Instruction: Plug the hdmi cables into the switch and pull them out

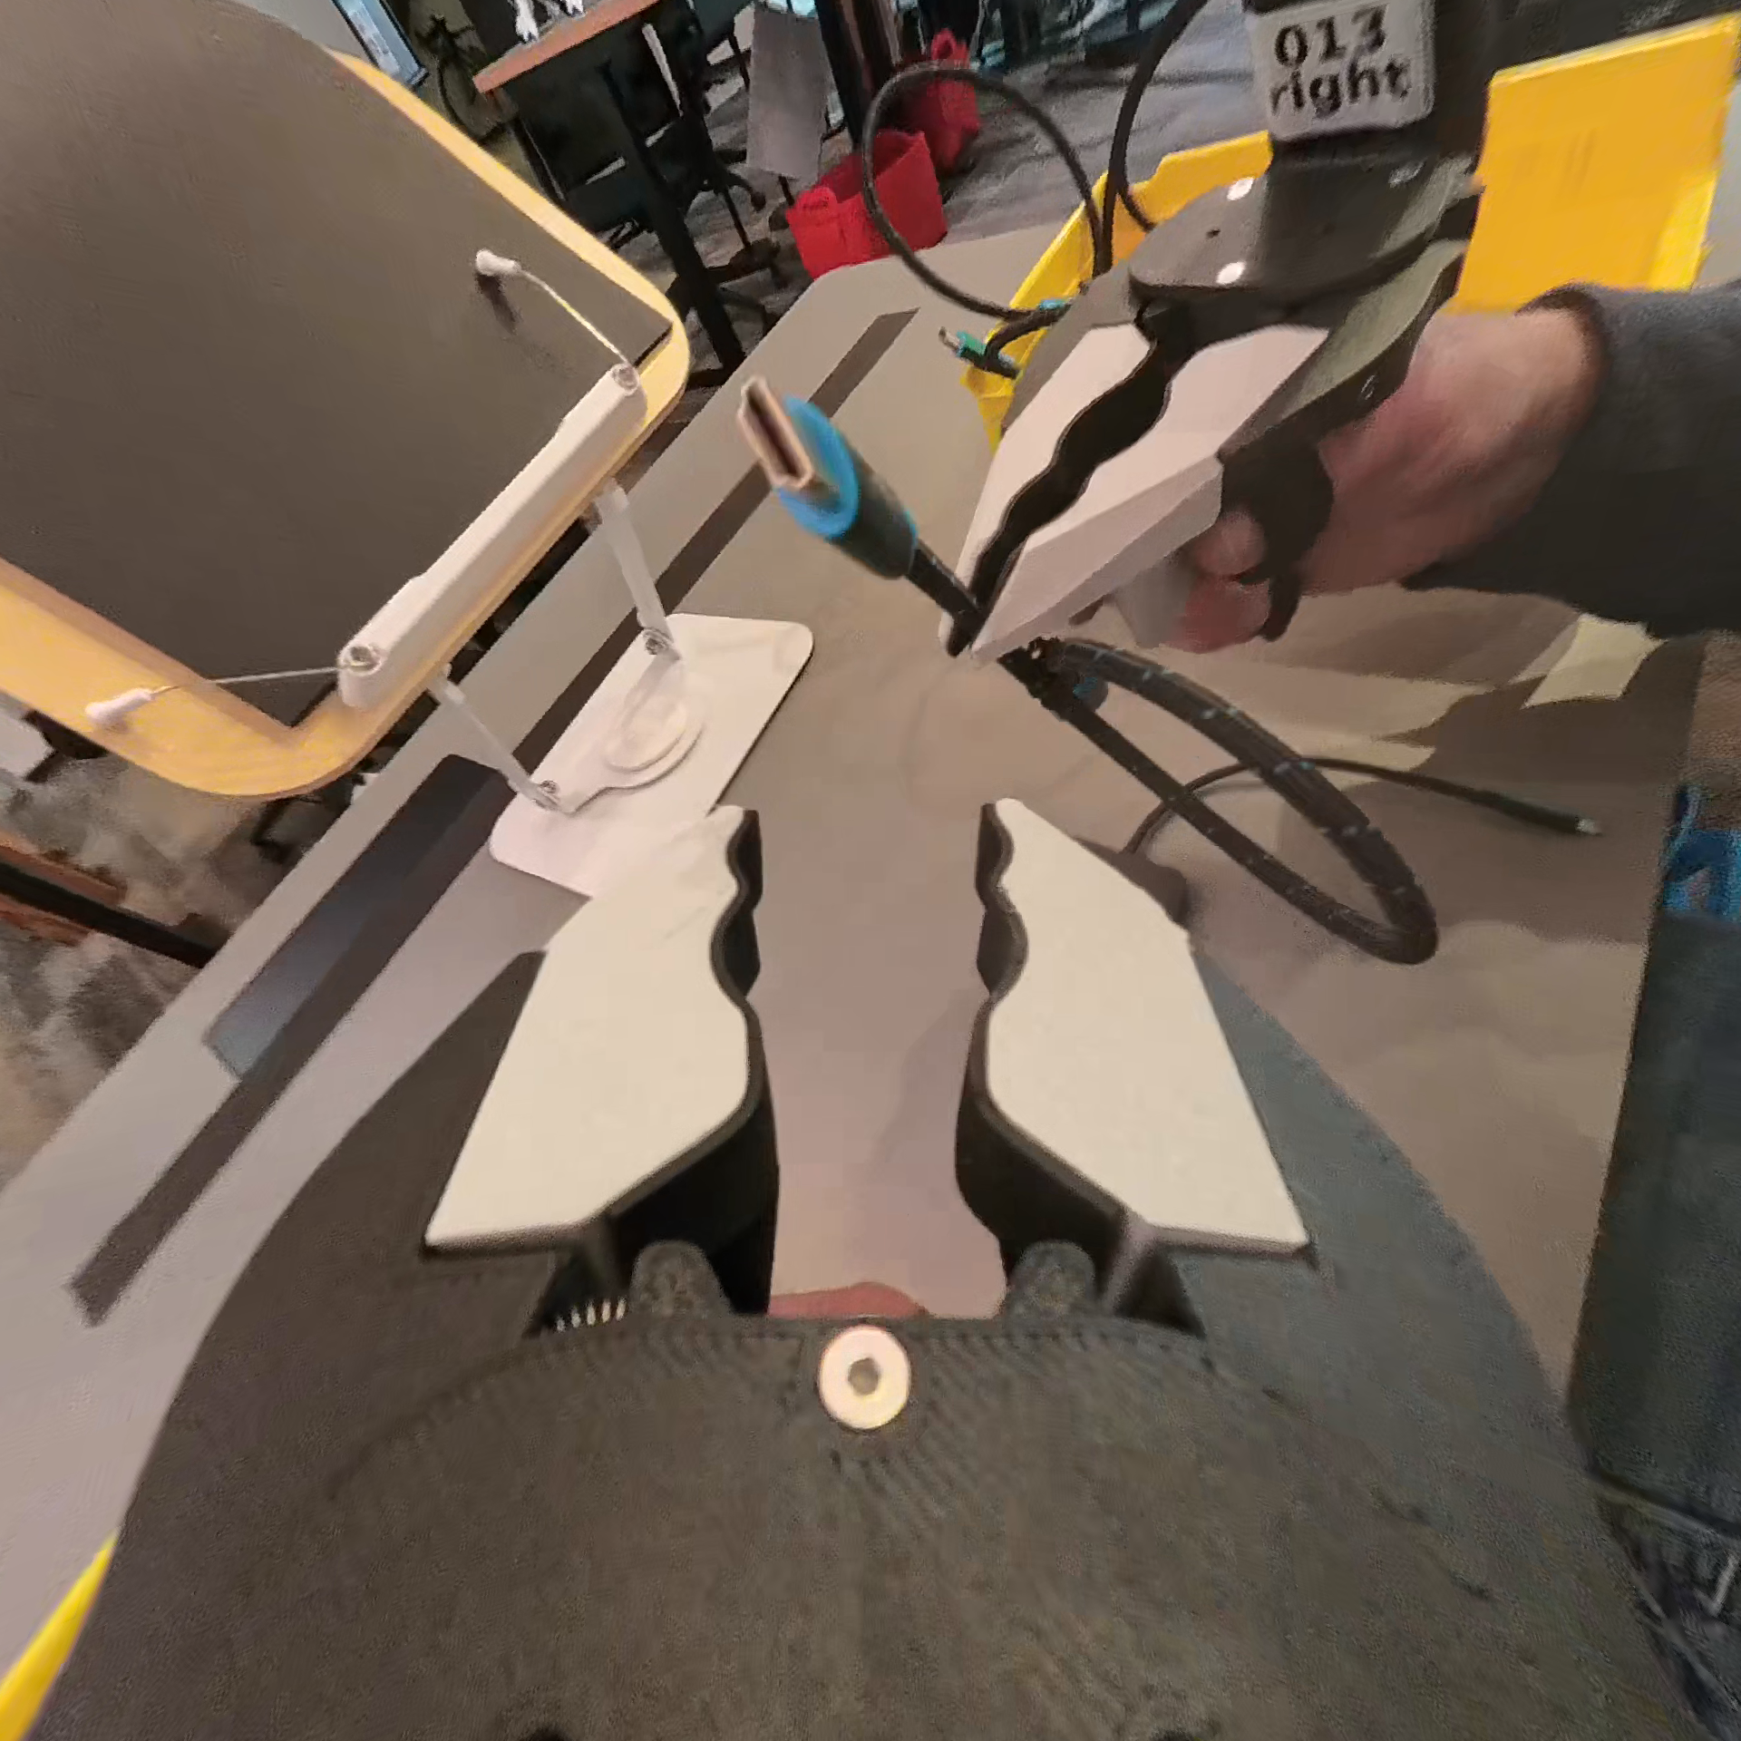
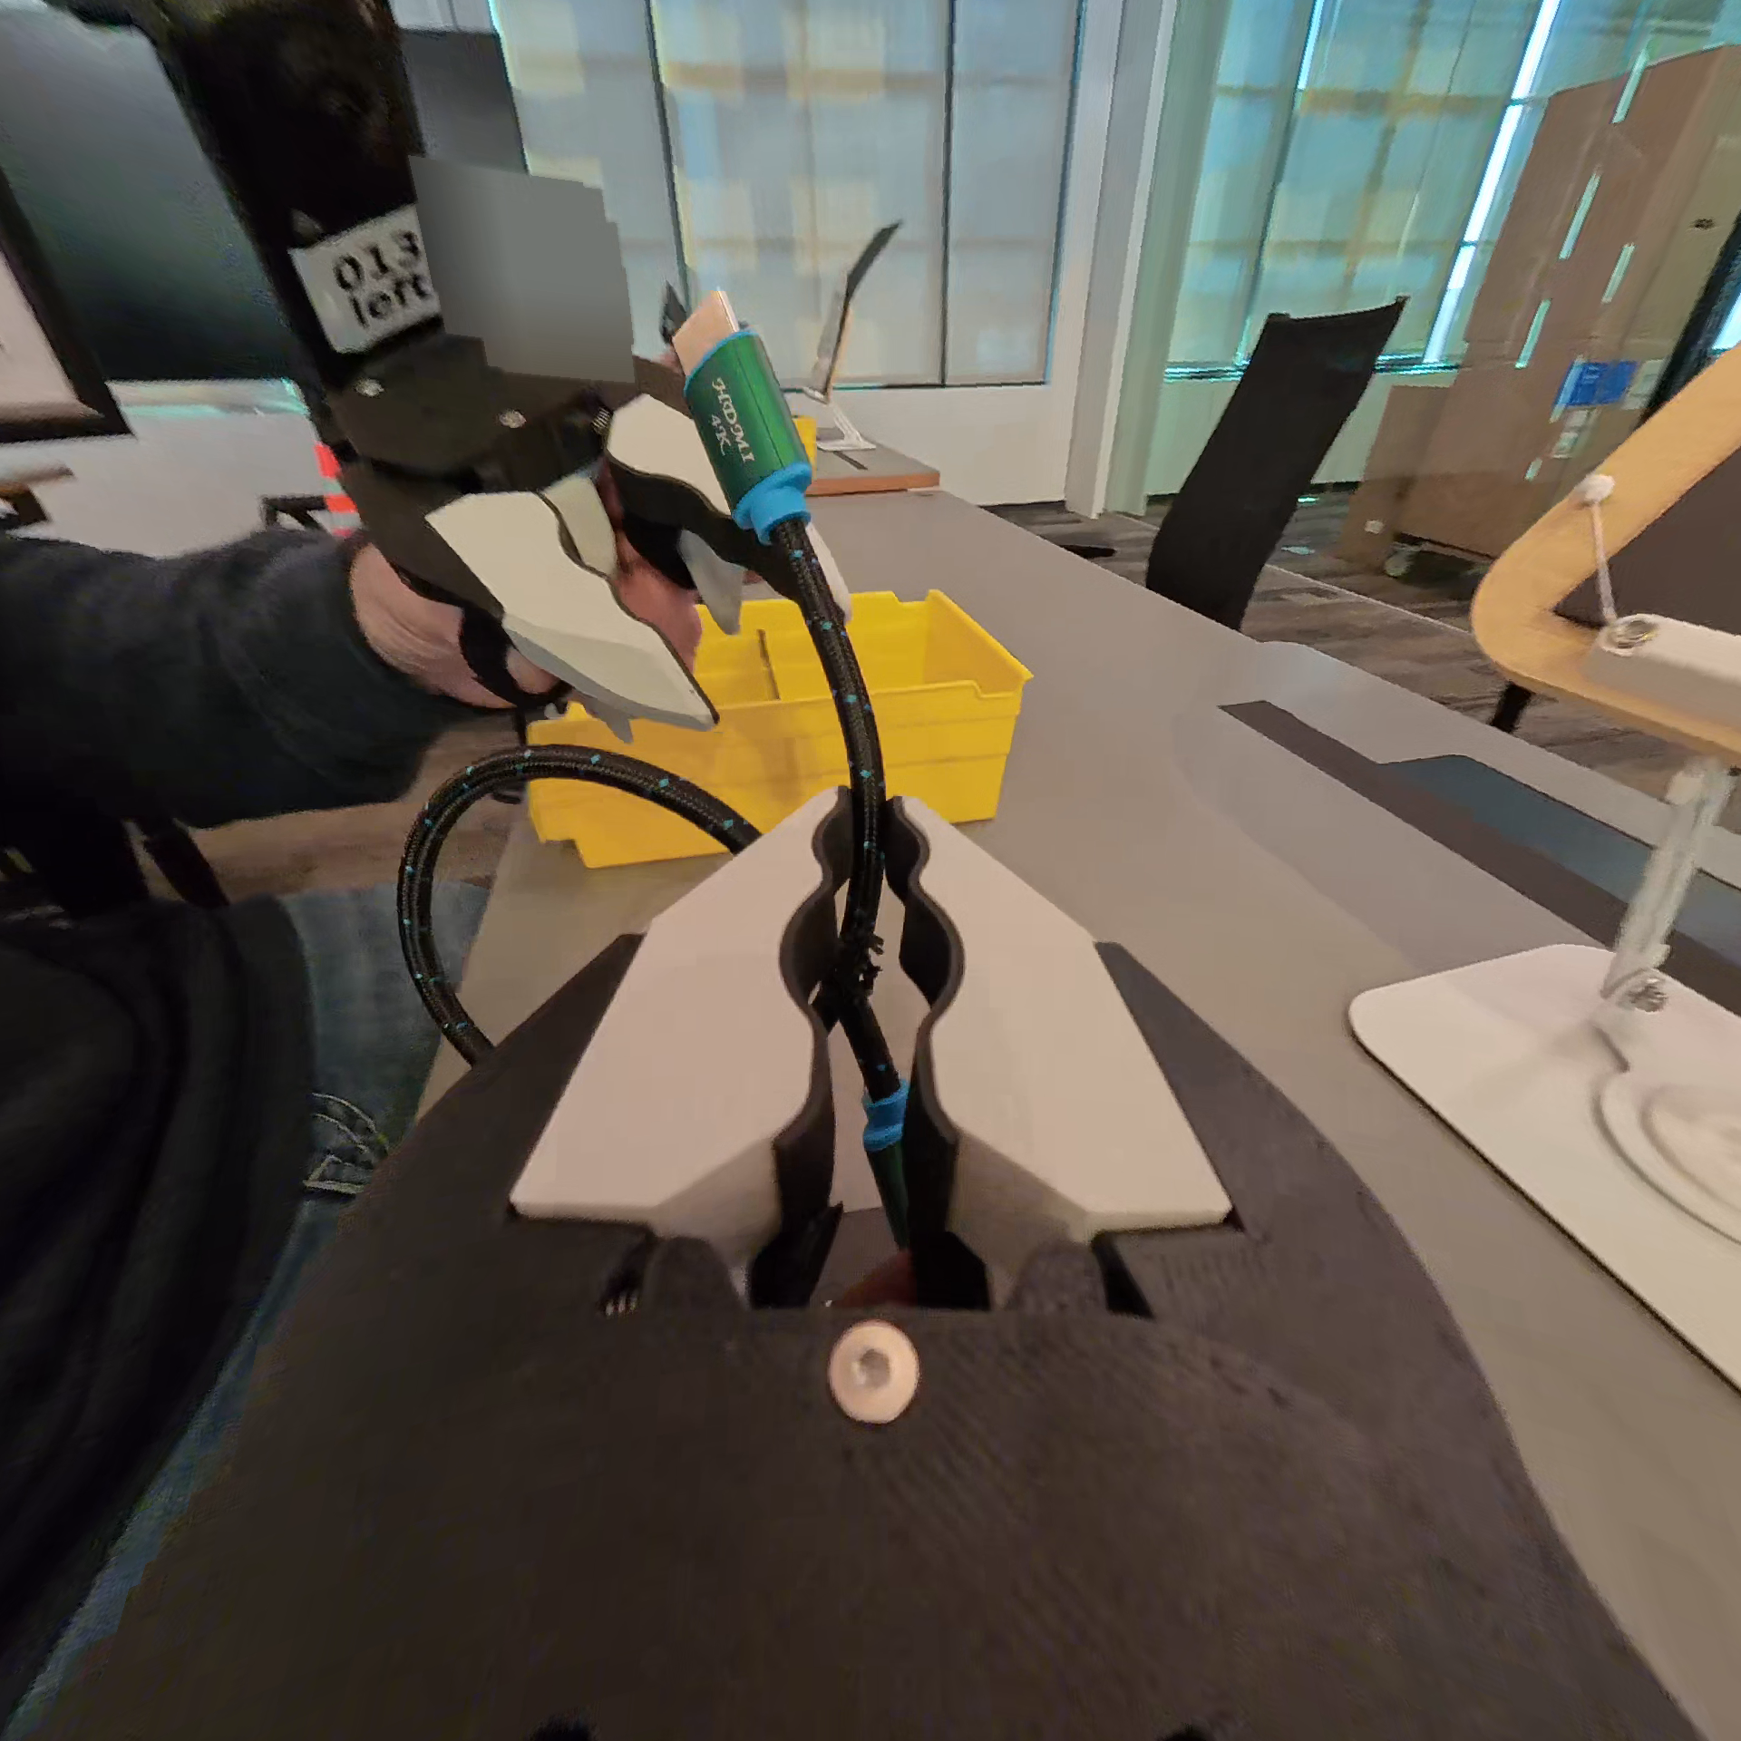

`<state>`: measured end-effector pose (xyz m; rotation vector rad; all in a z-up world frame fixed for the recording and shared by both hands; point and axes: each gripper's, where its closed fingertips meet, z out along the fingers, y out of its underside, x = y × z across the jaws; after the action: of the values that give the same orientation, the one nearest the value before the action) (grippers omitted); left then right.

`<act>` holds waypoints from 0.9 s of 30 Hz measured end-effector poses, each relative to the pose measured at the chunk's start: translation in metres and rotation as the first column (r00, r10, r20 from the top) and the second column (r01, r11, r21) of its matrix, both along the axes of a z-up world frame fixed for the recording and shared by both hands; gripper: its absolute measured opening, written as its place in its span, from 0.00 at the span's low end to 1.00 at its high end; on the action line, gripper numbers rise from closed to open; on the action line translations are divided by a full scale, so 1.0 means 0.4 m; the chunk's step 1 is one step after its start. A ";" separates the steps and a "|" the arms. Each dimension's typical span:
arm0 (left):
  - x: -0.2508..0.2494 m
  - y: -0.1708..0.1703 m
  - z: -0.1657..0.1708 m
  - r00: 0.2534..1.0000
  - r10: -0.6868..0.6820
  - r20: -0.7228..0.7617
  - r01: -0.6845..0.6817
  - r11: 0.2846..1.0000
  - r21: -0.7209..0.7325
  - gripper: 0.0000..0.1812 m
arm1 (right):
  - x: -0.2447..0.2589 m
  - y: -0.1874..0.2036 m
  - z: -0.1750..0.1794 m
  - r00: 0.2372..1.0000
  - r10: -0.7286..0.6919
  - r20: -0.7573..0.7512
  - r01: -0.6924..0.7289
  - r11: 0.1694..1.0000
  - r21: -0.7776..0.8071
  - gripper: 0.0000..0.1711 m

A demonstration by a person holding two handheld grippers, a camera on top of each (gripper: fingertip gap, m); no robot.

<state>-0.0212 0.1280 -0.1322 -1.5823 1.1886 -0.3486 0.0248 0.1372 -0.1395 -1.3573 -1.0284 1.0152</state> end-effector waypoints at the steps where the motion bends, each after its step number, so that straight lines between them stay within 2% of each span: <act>1: 0.008 -0.004 0.004 0.999 -0.017 0.032 0.017 1.000 -0.009 0.24 | -0.002 -0.006 0.001 1.000 0.023 -0.016 -0.024 1.000 -0.016 0.02; 4: 0.040 -0.027 0.031 0.986 -0.091 0.142 0.096 0.995 -0.028 0.24 | -0.015 -0.040 0.010 0.988 0.125 -0.090 -0.131 0.990 -0.057 0.02; 9: 0.077 -0.076 0.106 0.922 -0.217 0.320 0.227 0.974 0.005 0.22 | -0.047 -0.095 0.015 0.942 0.266 -0.206 -0.294 0.948 -0.120 0.02; 11: 0.083 -0.093 0.122 0.901 -0.248 0.354 0.262 0.965 0.009 0.18 | -0.058 -0.108 0.011 0.927 0.295 -0.233 -0.331 0.934 -0.134 0.02; 13: 0.087 -0.106 0.129 0.883 -0.273 0.382 0.296 0.955 -0.001 0.10 | -0.067 -0.121 0.007 0.910 0.324 -0.259 -0.371 0.915 -0.157 0.02; 16: 0.095 -0.115 0.124 0.867 -0.286 0.408 0.328 0.944 -0.034 0.10 | -0.084 -0.137 -0.004 0.895 0.355 -0.271 -0.410 0.893 -0.184 0.02; 20: 0.098 -0.103 0.099 0.905 -0.254 0.342 0.284 0.958 -0.040 0.09 | -0.099 -0.120 -0.026 0.920 0.312 -0.236 -0.363 0.905 -0.220 0.03; 23: 0.095 -0.089 0.085 0.936 -0.221 0.276 0.238 0.971 -0.027 0.09 | -0.093 -0.095 -0.040 0.952 0.254 -0.173 -0.288 0.933 -0.216 0.10; 27: 0.079 -0.060 0.060 0.960 -0.163 0.229 0.174 0.984 -0.032 0.09 | -0.074 -0.066 -0.047 0.983 0.170 -0.065 -0.179 0.970 -0.167 0.13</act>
<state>0.0105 0.1039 -0.1082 -1.4452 1.1468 -0.6580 -0.0048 0.1106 -0.1581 -1.3902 -1.0553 1.2888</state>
